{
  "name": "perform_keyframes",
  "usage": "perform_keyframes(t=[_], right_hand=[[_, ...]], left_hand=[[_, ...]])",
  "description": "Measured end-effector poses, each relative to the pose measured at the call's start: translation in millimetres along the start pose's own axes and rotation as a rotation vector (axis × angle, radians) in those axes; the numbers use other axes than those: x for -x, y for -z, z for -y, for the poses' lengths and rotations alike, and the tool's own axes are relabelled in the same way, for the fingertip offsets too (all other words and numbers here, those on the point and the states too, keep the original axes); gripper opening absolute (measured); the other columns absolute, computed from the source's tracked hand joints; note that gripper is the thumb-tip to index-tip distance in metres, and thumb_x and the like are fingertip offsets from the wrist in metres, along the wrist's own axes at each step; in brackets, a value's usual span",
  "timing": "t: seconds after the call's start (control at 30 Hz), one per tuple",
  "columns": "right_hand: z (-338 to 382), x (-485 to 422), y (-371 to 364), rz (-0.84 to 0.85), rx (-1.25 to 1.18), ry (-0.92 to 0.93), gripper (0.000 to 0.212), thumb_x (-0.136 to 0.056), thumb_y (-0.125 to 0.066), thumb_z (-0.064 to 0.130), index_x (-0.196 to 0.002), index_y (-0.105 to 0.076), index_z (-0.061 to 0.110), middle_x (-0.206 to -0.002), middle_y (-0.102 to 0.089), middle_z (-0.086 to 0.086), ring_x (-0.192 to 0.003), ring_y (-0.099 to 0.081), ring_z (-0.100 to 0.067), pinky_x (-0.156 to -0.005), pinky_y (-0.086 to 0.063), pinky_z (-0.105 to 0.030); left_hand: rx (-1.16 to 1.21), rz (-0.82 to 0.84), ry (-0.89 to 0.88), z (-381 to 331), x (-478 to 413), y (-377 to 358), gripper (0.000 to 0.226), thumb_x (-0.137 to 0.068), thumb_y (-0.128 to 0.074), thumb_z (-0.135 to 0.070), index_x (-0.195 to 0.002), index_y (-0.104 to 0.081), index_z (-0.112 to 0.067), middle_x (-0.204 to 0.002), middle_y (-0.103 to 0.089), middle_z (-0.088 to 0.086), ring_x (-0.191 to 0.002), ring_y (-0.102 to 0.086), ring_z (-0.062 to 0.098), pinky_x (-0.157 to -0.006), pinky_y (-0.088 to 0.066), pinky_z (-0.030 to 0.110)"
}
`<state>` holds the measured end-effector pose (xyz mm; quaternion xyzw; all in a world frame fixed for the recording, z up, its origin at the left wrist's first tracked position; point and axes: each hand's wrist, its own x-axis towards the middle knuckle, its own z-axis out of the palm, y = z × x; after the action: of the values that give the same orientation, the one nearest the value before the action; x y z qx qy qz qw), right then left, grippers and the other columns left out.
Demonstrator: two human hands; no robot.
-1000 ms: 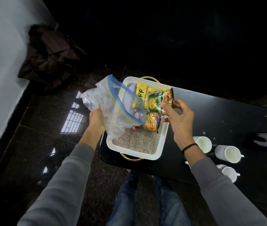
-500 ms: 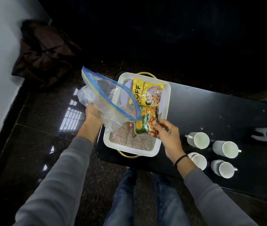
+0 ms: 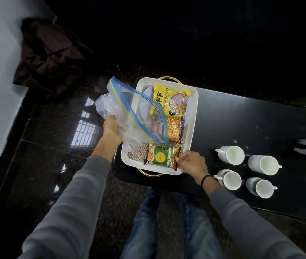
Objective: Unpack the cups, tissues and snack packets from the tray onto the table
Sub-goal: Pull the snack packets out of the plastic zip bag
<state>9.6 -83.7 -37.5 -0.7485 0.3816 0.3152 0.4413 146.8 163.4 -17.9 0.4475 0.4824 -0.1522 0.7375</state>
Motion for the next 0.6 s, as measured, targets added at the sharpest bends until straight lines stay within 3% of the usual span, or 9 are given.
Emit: perform_keyframes(t=[0.07,0.2,0.4,0.47,0.53,0.6], right_hand=[[5,2,4,-0.018,0.094,0.048,0.008,-0.086,-0.077,0.012,-0.090,-0.073,0.005,-0.094,-0.078,-0.020,-0.082,-0.077,-0.033,-0.082,-0.064,-0.046],[17,6,8,-0.001,0.203,0.073,0.003,-0.086,-0.072,0.013,-0.087,-0.070,0.010,-0.098,-0.075,-0.022,-0.093,-0.074,-0.036,-0.088,-0.061,-0.044],[41,21,15,-0.030,0.176,0.167,0.003,-0.088,-0.068,0.011,-0.090,-0.071,0.011,-0.091,-0.077,-0.015,-0.076,-0.074,-0.024,-0.079,-0.062,-0.034],[52,30,21,-0.009,0.159,0.226,0.002,-0.091,-0.068,0.013,-0.091,-0.070,0.012,-0.091,-0.077,-0.012,-0.072,-0.073,-0.020,-0.080,-0.063,-0.035],[63,38,28,-0.004,0.143,0.275,0.010,-0.097,-0.063,0.023,-0.098,-0.068,0.015,-0.100,-0.075,-0.010,-0.086,-0.075,-0.026,-0.088,-0.061,-0.042],[74,53,37,0.009,0.099,0.307,0.026,-0.103,-0.050,0.040,-0.111,-0.064,0.019,-0.110,-0.071,-0.007,-0.100,-0.071,-0.029,-0.095,-0.057,-0.047]], left_hand=[[0.022,0.034,0.006,2,2,-3,0.019,-0.107,-0.039,-0.019,-0.117,-0.054,-0.013,-0.116,-0.055,0.012,-0.104,-0.055,0.030,-0.103,-0.046,0.043],[0.027,0.034,0.016,5,6,-5,0.019,-0.105,-0.041,-0.014,-0.112,-0.058,-0.012,-0.100,-0.060,0.008,-0.089,-0.060,0.026,-0.083,-0.051,0.036],[-0.024,0.043,0.018,9,15,-6,0.022,-0.100,-0.045,-0.010,-0.116,-0.060,-0.011,-0.111,-0.063,0.011,-0.107,-0.059,0.032,-0.102,-0.049,0.046],[-0.035,0.033,0.001,7,23,-7,0.019,-0.099,-0.047,-0.010,-0.111,-0.062,-0.010,-0.103,-0.065,0.009,-0.101,-0.061,0.031,-0.097,-0.052,0.044],[-0.025,0.022,-0.002,4,32,-9,0.018,-0.100,-0.047,-0.010,-0.099,-0.065,-0.012,-0.094,-0.065,0.005,-0.093,-0.063,0.028,-0.090,-0.056,0.042],[-0.034,0.026,-0.003,0,46,-13,0.023,-0.100,-0.046,-0.009,-0.090,-0.066,-0.014,-0.086,-0.068,0.004,-0.082,-0.066,0.024,-0.071,-0.057,0.037]])
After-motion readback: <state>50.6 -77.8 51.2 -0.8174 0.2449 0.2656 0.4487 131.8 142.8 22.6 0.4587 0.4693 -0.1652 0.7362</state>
